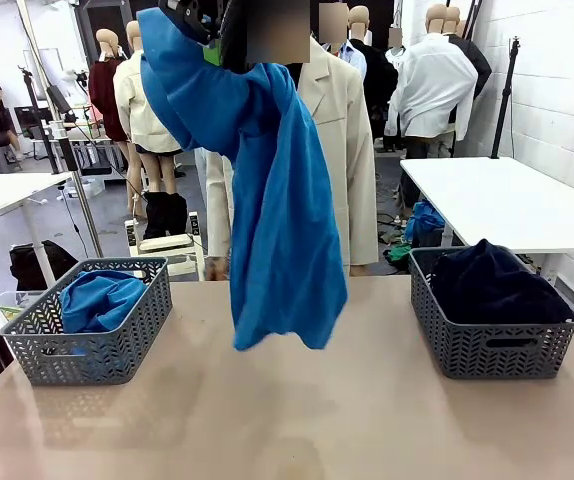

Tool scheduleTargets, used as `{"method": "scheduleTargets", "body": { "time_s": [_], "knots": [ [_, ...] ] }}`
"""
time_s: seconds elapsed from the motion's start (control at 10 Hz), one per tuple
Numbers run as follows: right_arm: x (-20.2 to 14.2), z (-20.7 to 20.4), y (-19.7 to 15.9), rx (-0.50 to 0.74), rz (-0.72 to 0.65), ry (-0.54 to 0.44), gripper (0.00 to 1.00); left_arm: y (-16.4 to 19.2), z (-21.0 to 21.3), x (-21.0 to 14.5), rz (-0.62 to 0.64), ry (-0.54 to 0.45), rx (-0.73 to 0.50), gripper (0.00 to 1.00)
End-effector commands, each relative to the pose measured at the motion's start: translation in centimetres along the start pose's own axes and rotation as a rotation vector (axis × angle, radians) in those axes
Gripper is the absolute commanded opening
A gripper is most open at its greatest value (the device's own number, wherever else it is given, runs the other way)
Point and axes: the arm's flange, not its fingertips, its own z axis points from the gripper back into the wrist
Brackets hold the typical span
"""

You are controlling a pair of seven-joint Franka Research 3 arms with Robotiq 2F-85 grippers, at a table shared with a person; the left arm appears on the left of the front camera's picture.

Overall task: Sort the tops and bottoms.
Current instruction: Sort the clothes according to human instructions.

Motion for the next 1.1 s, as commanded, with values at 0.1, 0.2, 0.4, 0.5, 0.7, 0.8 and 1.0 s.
{"method": "scheduleTargets", "body": {
  "time_s": [0.1,0.2,0.4,0.5,0.7,0.8,1.0],
  "knots": [
    [0.41,-0.3,-0.68,0.017,0.016,0.015,0.0,-0.15,-0.04,-0.05,0.018,0.006,0.009,1.0],
    [0.41,-0.3,-0.68,0.017,0.016,0.015,0.0,-0.15,-0.04,-0.05,0.018,0.006,0.009,1.0],
    [0.41,-0.3,-0.68,0.017,0.016,0.015,0.0,-0.15,-0.04,-0.05,0.018,0.006,0.009,1.0],
    [0.41,-0.3,-0.68,0.017,0.016,0.015,0.0,-0.15,-0.04,-0.05,0.018,0.006,0.009,1.0],
    [0.41,-0.3,-0.68,0.017,0.016,0.015,0.0,-0.15,-0.04,-0.05,0.018,0.006,0.009,1.0],
    [0.41,-0.3,-0.68,0.017,0.016,0.015,0.0,-0.15,-0.04,-0.05,0.018,0.006,0.009,1.0],
    [0.41,-0.3,-0.68,0.017,0.016,0.015,0.0,-0.15,-0.04,-0.05,0.018,0.006,0.009,1.0]
  ]
}}
